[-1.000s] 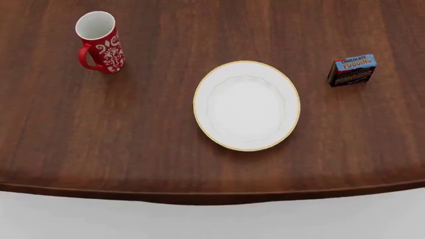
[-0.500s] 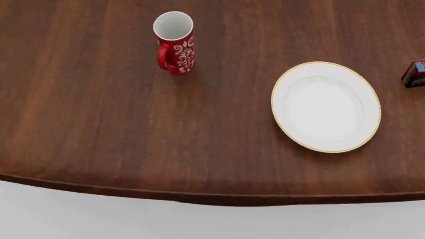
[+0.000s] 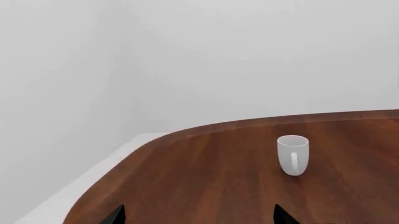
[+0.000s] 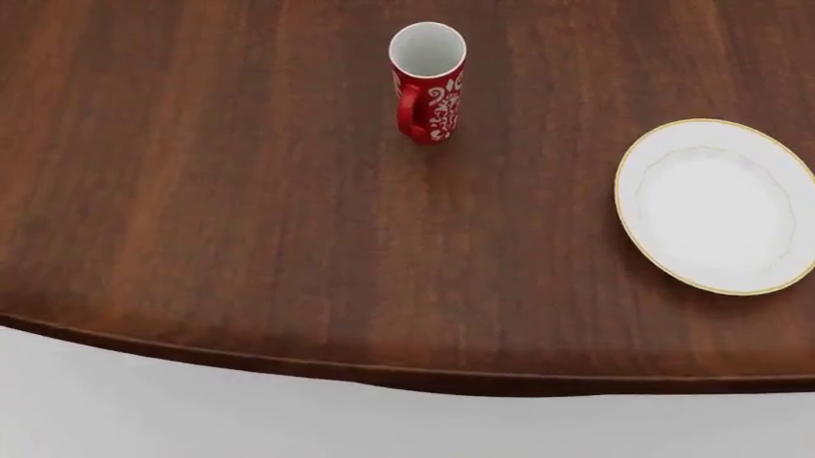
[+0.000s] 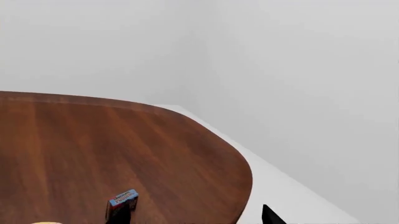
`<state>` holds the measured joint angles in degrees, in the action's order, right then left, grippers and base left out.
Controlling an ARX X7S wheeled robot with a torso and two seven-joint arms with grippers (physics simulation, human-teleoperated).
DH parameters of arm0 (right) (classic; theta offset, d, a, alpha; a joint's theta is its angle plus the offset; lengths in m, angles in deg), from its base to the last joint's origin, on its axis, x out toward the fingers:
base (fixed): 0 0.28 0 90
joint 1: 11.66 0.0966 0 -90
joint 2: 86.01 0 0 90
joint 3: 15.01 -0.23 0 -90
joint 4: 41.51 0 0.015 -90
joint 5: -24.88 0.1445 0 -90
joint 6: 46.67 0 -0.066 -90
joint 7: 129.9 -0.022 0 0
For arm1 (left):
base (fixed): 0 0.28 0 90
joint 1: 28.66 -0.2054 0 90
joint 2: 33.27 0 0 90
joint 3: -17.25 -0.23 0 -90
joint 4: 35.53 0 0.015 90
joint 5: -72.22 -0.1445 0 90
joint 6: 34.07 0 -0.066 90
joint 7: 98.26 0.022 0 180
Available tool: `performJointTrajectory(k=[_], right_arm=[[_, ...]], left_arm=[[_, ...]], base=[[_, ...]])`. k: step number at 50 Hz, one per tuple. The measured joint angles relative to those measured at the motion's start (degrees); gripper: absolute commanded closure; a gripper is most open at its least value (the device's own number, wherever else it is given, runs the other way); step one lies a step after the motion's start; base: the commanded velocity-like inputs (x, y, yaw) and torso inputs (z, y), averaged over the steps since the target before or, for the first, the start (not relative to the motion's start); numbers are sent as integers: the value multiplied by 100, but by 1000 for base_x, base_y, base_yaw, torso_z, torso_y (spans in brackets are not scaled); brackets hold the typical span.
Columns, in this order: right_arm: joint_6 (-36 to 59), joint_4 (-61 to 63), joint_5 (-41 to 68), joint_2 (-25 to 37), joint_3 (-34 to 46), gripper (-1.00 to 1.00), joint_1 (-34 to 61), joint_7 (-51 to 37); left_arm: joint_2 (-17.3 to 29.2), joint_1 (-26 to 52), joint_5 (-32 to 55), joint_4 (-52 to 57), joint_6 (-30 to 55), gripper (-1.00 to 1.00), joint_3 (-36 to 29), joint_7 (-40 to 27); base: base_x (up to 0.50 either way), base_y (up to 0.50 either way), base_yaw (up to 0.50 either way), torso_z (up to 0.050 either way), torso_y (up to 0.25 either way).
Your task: Put the white mug on the plate.
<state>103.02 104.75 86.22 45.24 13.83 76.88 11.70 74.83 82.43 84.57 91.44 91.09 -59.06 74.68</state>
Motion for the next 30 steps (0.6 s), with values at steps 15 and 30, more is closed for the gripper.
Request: performJointTrajectory(k=[15, 30], right_arm=[[-72, -1, 10, -14, -30, -100, -79, -25], [-112, 24, 42, 31, -32, -100, -120, -122]], left_arm=[[9, -28, 29, -33, -54, -100, -12, -17], [25, -36, 71, -41, -70, -100, -3, -40]], base=[[0, 0, 0, 0, 0], [0, 0, 0, 0, 0]])
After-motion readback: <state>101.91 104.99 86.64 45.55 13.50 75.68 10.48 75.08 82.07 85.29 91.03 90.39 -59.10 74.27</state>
